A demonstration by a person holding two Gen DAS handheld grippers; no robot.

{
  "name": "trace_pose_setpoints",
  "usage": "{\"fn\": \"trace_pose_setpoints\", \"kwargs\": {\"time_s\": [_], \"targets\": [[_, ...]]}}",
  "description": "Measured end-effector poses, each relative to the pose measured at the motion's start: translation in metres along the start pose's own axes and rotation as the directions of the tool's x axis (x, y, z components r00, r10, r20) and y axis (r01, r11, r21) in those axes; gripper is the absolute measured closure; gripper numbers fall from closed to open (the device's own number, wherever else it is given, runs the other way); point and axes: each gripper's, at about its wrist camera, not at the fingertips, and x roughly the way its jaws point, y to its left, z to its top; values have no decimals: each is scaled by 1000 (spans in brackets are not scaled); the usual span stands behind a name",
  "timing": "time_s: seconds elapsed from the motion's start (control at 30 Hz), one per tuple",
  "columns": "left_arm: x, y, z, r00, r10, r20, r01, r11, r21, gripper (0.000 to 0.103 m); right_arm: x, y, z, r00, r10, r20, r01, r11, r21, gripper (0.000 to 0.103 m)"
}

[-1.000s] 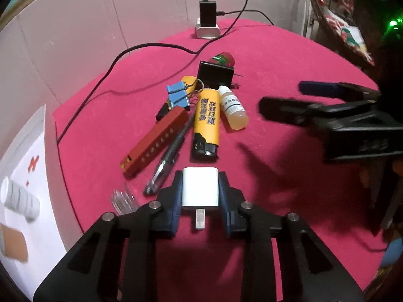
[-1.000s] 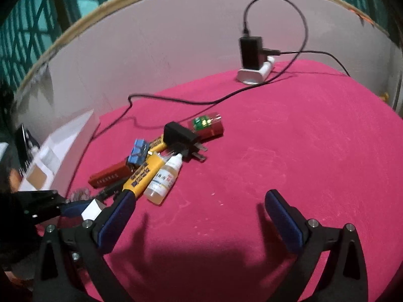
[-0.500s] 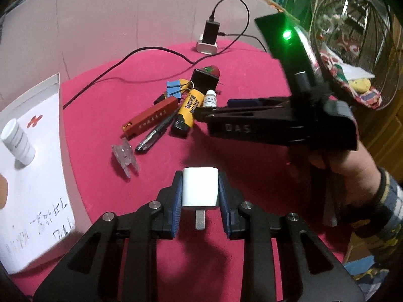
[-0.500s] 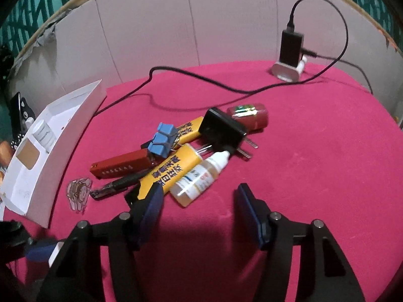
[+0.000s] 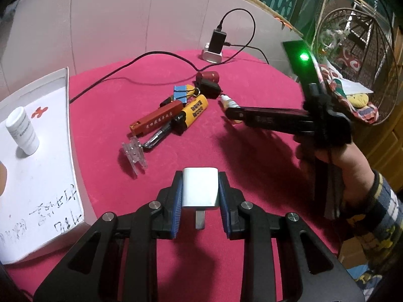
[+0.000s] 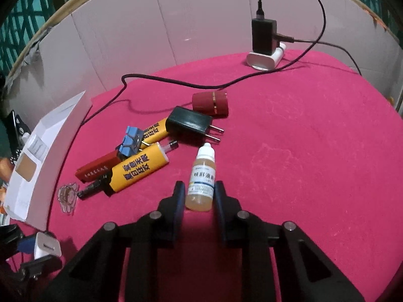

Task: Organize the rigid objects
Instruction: 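Lift the charger with the left gripper while the right gripper grasps the dropper bottle, then carry the charger and dropper bottle over the tray with both grippers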

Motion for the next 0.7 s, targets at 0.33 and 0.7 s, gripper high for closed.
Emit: {"fn": "trace_pose_setpoints", "kwargs": {"time_s": [0.33, 0.7], "targets": [[-31, 2, 5, 996, 34, 85, -34, 999, -3, 78, -13, 9, -12, 1000, -20, 9, 20, 999, -46, 85], [-66, 9, 6, 976, 132, 175, -128, 991, -33, 78, -108, 33, -13, 971, 130, 201, -119, 991, -68, 85]]}}
